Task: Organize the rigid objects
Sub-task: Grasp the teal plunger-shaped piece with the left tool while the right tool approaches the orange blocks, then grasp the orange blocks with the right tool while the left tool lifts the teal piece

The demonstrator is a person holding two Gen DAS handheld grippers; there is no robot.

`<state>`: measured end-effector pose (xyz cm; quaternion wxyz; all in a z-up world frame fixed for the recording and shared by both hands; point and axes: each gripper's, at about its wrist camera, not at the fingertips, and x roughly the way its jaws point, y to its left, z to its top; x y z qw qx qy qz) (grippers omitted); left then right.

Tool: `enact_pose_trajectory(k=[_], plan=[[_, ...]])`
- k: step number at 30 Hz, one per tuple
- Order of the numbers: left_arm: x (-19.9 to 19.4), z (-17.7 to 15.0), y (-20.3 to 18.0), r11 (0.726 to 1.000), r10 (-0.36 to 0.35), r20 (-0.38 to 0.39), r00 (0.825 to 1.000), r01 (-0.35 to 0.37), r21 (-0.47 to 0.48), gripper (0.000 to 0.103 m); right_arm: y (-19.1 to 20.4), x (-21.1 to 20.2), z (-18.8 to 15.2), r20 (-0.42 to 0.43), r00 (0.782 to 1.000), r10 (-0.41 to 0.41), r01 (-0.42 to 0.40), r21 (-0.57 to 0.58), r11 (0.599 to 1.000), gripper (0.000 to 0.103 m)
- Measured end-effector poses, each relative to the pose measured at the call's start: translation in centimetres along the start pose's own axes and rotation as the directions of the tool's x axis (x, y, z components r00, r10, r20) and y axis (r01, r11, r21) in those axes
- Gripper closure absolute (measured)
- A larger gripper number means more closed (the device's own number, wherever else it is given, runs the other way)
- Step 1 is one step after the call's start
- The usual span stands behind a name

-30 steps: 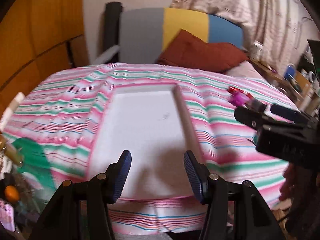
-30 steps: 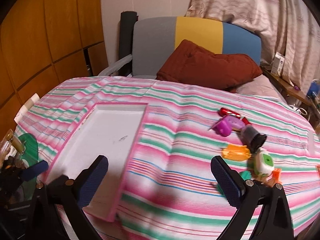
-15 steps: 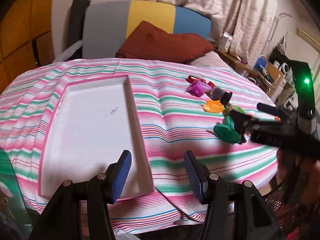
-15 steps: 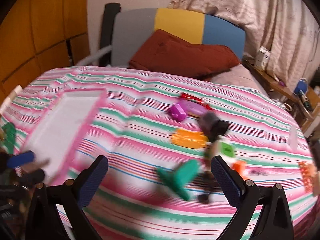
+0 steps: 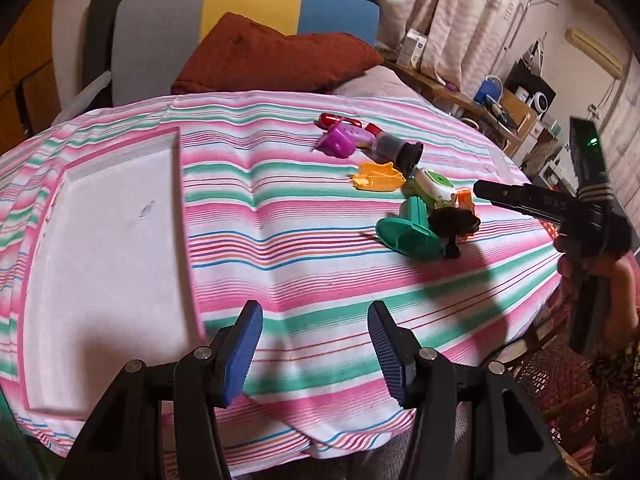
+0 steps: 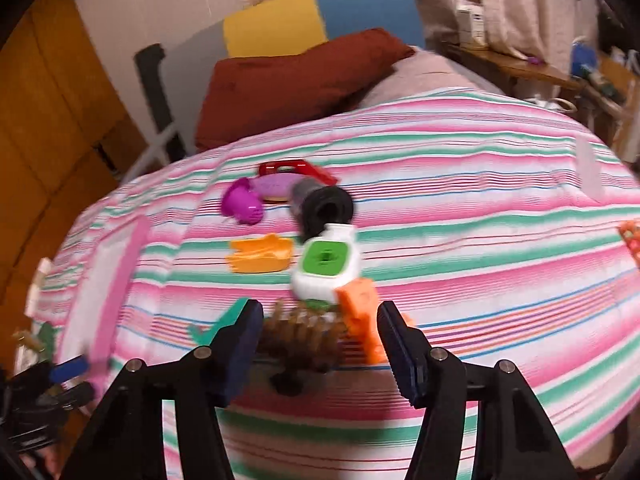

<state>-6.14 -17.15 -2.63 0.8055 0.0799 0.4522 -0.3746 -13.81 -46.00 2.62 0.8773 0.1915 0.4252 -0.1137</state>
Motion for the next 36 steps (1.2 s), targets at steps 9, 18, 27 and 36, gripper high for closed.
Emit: enact_pose_trajectory(k=[9, 18, 27, 36], plan=[[1.7, 3.1, -1.9, 1.000, -0.014, 0.051, 0.999, 0.013, 0.019, 0.048, 2.2, 1.7, -1.7, -0.111, 0.993, -0.024, 0.015, -0.084, 0.996, 0.050], [7.2, 7.5, -7.9, 0.985, -0.068, -0.003, 0.998, 0.068, 0.158, 0.047, -0.7, 2.3, -0.9, -0.117, 0.993, -0.020, 0.027, 0.061, 0.998, 0.050], [12.6, 7.8, -9.6, 0.971, -0.064, -0.125, 0.990, 0.091, 0.222, 0.049, -4.7, 0.4, 0.3, -0.027, 0.989, -0.143, 0.145, 0.180, 0.973, 0.049], [13.2, 6.1, -9.9, 0.939, -0.008, -0.118, 0.993, 0.048, 0.340, 0.073, -3.8, 4.3, 0.4, -0.140, 0.980, -0.140, 0.154, 0.094, 0.984, 0.056]])
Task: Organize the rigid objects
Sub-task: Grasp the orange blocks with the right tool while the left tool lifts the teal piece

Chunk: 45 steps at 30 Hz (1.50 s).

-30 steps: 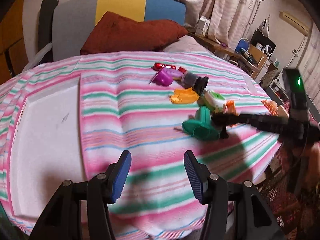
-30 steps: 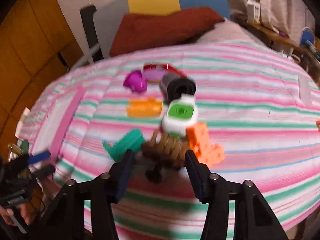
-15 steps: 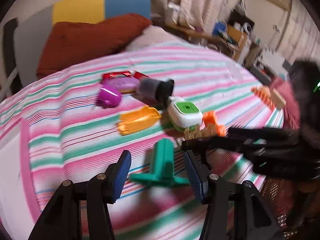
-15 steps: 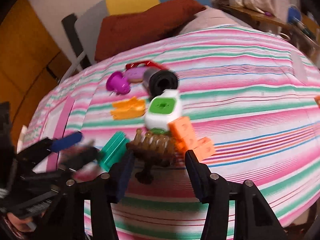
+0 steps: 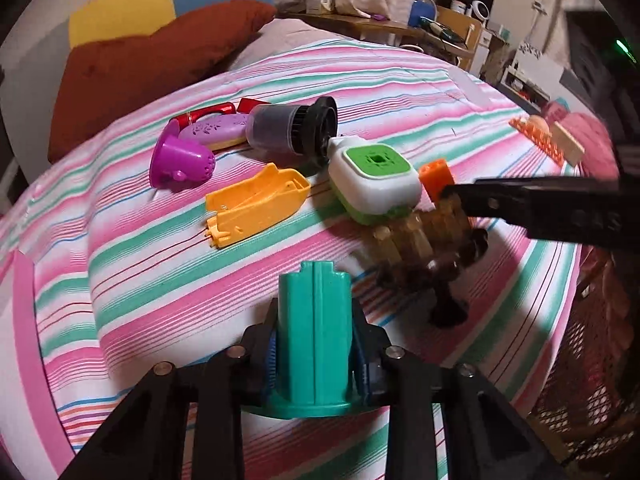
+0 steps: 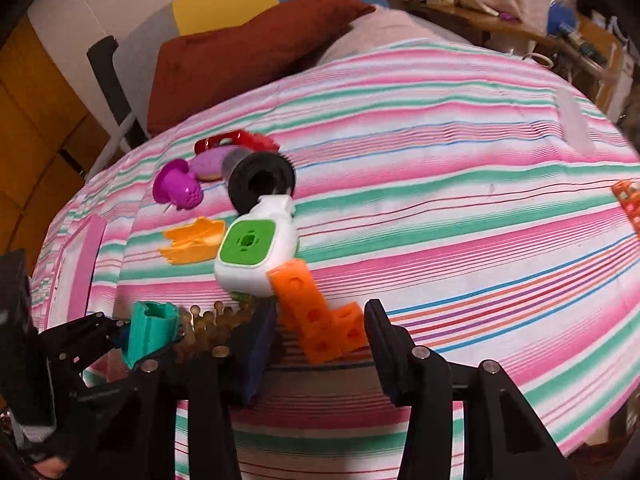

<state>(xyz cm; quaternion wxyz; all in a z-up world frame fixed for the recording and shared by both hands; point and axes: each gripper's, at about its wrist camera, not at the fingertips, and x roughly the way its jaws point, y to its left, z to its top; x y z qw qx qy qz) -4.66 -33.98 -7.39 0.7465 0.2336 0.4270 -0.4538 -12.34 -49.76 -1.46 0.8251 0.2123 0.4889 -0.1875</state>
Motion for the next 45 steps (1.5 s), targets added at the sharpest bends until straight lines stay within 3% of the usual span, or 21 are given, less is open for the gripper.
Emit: enact_pose_trajectory(k=[6, 7, 11, 13, 15, 20, 26, 33, 39, 45], plan=[[-1.1, -1.6, 1.0, 0.999, -0.009, 0.023, 1.000, 0.010, -0.038, 0.073, 0.4, 0.6, 0.2, 0.008, 0.999, -0.051, 0.052, -0.046, 0.998, 0.059], [-1.4, -2.0, 1.2, 0.999, -0.007, 0.029, 1.000, 0.008, -0.045, 0.073, 0.4, 0.5, 0.2, 0.014, 0.999, -0.046, 0.046, -0.049, 0.998, 0.069], [-2.4, -3.2, 2.5, 0.996, -0.013, 0.047, 0.999, 0.018, -0.091, 0.073, 0.4, 0.2, 0.2, 0.021, 0.998, -0.056, 0.057, -0.055, 0.997, 0.069], [-2.8, -3.5, 3.2, 0.991, -0.018, 0.056, 0.998, 0.025, -0.130, 0.073, 0.3, 0.1, 0.3, 0.032, 0.998, -0.045, 0.046, -0.037, 0.998, 0.084], [-3.7, -4.1, 4.1, 0.985, -0.024, 0.078, 0.997, 0.037, -0.171, 0.073, -0.2, -0.4, 0.5, 0.052, 0.998, -0.030, 0.031, -0.011, 0.999, 0.090], [-5.3, -4.7, 5.0, 0.977, -0.019, 0.120, 0.993, 0.044, -0.209, 0.073, -0.2, -0.4, 0.5, 0.049, 0.999, -0.023, 0.023, -0.009, 1.000, 0.089], [-7.3, -5.5, 6.1, 0.971, -0.017, 0.168, 0.986, 0.057, -0.234, 0.073, 1.2, 1.0, 0.3, 0.042, 0.993, -0.106, 0.110, -0.085, 0.990, 0.062], [-9.5, -6.5, 8.1, 0.956, -0.008, 0.210, 0.978, 0.069, -0.286, 0.073, -0.1, 2.7, 0.5, -0.028, 1.000, -0.007, 0.008, 0.027, 1.000, 0.060], [-11.7, -7.4, 11.9, 0.931, 0.038, 0.240, 0.970, 0.053, -0.360, 0.073, 0.0, 2.4, 0.3, -0.020, 0.999, -0.033, 0.034, 0.035, 0.999, 0.062], [-12.6, -8.7, 17.0, 0.894, 0.123, 0.227, 0.966, -0.009, -0.448, 0.073, -0.5, 1.9, 0.5, 0.003, 0.998, -0.064, 0.064, 0.062, 0.996, 0.062]])
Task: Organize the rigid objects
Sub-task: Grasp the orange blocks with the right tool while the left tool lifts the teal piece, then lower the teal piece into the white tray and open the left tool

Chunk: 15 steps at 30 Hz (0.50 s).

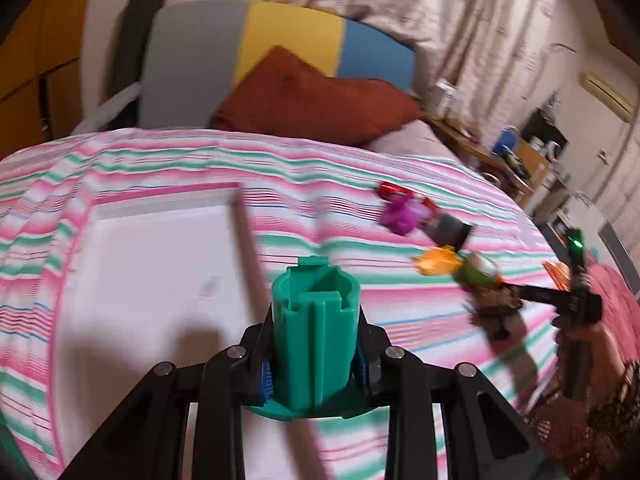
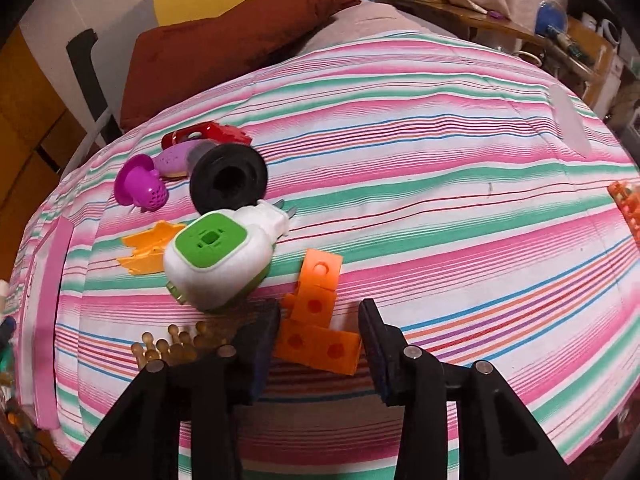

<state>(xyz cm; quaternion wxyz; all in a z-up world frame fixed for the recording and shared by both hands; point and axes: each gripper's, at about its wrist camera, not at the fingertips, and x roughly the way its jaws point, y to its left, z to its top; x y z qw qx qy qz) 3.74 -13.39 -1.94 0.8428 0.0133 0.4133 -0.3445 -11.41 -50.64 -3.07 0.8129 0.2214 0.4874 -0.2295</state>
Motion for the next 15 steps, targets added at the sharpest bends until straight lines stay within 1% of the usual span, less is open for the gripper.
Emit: enact_pose_trajectory(k=[3, 6, 8, 9, 12, 15], plan=[[0.3, 0.5, 2.6, 0.998, 0.035, -0.011, 0.999, -0.035, -0.046, 0.073, -0.5, -0.6, 0.1, 0.031, 0.999, -0.016, 0.015, 0.021, 1.000, 0.062], [0.7, 1.1, 4.9, 0.995, 0.069, -0.020, 0.997, -0.071, -0.077, 0.073, -1.2, -1.2, 0.3, 0.058, 0.998, -0.014, 0.011, 0.050, 0.999, 0.062], [1.1, 1.5, 6.2, 0.991, 0.102, -0.023, 0.995, -0.103, -0.081, 0.073, -1.5, -1.5, 0.4, 0.076, 0.997, -0.009, 0.004, 0.069, 0.998, 0.064], [1.2, 1.7, 6.8, 0.990, 0.113, -0.024, 0.993, -0.115, -0.082, 0.073, -1.7, -1.7, 0.5, 0.087, 0.996, -0.005, -0.002, 0.074, 0.997, 0.071], [2.0, 2.5, 8.9, 0.983, 0.159, -0.038, 0.986, -0.162, -0.091, 0.073, -1.5, -2.3, 0.6, 0.109, 0.994, -0.009, 0.001, 0.068, 0.998, 0.071], [3.0, 3.2, 10.6, 0.976, 0.193, -0.066, 0.979, -0.199, -0.094, 0.073, -1.3, -2.5, 0.4, 0.112, 0.994, -0.009, 0.002, 0.059, 0.998, 0.071]])
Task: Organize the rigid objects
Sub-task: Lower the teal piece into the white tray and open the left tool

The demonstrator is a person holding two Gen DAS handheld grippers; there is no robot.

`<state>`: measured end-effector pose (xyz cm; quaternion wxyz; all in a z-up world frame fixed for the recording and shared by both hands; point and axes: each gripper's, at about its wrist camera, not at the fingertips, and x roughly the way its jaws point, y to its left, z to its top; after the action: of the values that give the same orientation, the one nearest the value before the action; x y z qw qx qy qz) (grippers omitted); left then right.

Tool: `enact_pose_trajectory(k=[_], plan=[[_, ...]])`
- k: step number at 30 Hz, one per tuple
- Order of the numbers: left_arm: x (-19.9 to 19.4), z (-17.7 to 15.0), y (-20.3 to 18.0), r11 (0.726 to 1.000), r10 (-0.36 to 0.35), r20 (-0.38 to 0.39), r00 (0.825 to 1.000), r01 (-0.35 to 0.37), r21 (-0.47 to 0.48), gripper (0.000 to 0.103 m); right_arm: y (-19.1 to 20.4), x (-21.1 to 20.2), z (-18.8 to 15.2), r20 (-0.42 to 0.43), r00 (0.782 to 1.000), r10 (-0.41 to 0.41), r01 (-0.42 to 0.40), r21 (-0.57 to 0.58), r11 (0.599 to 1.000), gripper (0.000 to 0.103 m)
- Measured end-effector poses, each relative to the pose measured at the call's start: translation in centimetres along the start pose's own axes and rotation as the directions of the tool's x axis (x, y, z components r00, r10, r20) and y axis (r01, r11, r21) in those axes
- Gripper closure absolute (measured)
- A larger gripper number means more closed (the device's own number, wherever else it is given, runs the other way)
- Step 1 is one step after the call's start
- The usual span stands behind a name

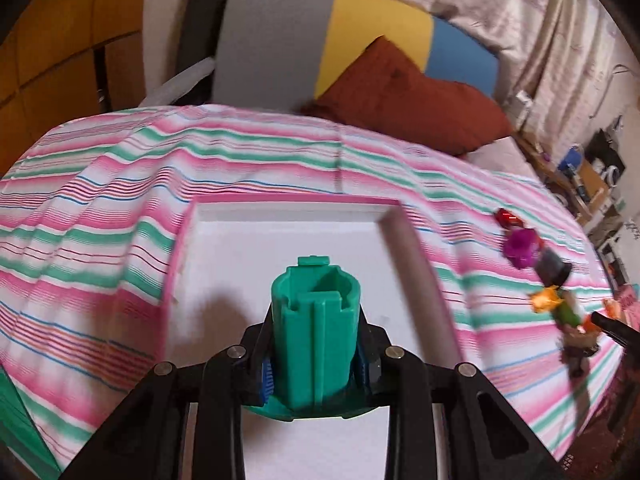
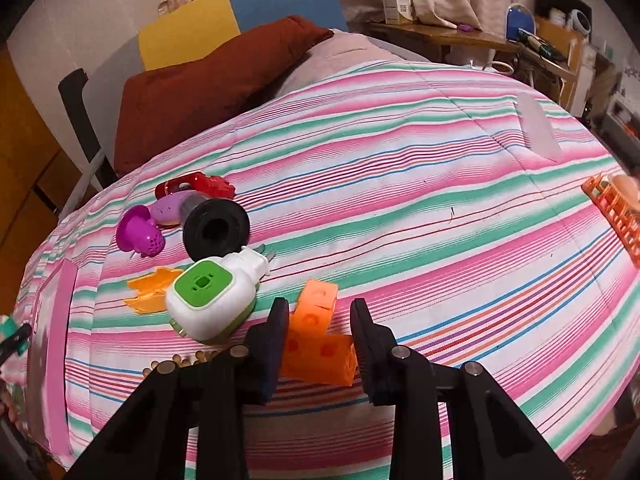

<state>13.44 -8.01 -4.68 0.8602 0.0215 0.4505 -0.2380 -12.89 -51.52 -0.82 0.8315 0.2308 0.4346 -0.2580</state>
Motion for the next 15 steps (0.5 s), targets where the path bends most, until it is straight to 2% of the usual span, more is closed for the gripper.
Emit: enact_pose_trajectory(k=[6, 15], plan=[[2.6, 1.7, 1.6, 0.994, 0.102, -0.032, 0.994, -0.100, 0.049, 0.073, -0.1, -0.9, 0.4, 0.060, 0.998, 0.031, -0.032, 0.013, 0.999, 0.071], [4.6, 3.2, 2.7, 0.988, 0.149, -0.047, 0.988, -0.147, 0.050, 0.073, 0.3, -1.1, 0.5, 0.072, 0.996, 0.043, -0.044, 0.004, 0.999, 0.071]])
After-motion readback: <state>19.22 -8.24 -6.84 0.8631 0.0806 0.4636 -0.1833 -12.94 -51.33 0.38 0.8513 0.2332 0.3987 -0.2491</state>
